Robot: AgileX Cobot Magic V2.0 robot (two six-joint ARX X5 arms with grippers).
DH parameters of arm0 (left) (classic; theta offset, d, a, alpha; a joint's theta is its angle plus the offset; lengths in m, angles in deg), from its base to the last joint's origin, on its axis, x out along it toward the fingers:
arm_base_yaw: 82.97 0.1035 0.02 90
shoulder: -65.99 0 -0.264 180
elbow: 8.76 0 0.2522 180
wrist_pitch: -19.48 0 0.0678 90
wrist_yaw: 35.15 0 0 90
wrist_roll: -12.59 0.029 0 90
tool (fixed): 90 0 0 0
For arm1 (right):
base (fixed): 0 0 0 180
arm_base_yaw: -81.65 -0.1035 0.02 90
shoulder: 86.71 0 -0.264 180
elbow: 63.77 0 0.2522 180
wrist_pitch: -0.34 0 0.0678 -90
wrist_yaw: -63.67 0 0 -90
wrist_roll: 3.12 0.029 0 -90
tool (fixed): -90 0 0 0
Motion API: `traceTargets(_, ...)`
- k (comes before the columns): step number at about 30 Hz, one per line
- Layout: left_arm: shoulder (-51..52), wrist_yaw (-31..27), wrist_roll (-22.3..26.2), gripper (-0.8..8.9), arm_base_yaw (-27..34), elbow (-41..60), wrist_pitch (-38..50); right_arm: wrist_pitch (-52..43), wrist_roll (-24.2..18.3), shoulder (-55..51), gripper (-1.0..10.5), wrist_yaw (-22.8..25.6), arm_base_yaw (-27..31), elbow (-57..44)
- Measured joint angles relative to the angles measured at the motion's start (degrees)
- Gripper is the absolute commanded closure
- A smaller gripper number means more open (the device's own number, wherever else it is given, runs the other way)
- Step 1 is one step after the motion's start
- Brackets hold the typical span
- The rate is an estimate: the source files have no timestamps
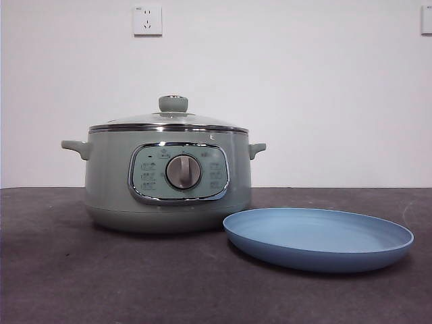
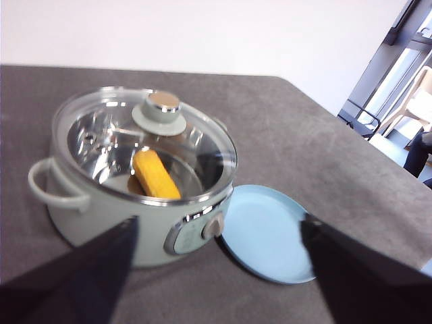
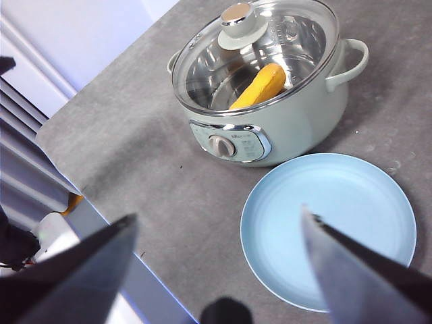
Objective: Take the corn out from the steamer,put the corn on the plate,close the lid
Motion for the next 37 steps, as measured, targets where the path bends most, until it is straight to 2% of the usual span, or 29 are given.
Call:
traceTargets(7, -6.2, 0.4, 0.2, 2.53, -0.5, 0.0, 6.9, 0.0, 0.2, 0.0, 3.3, 0.2, 0.0, 0.0)
traceTargets(14, -18.0, -0.8, 0.2, 2.53, -4.3, -4.1, 16.2, 0.0, 0.2, 0.0, 3.3, 0.2, 0.0, 0.0)
traceTargets(20, -30.4, -6.3, 1.8, 2.54, -9.8, -13.0, 19.2, 0.0, 0.2, 0.0, 3.3, 0.2, 0.0, 0.0)
traceTargets(26, -42.9, -14.5, 7.2, 2.54, -15.5, -21.5, 19.9, 0.0, 0.2, 0.0, 3.3, 0.2, 0.0, 0.0)
traceTargets(29, -48.5, -17.5, 9.5, 2.54, -17.9, -23.5, 22.8, 0.0, 0.2, 0.0, 3.3, 0.2, 0.0, 0.0)
traceTargets(37, -58.3, -21.9, 11.8, 2.54, -21.6, -24.1, 31.7, 0.0, 0.2, 0.0, 3.3, 0.2, 0.0, 0.0)
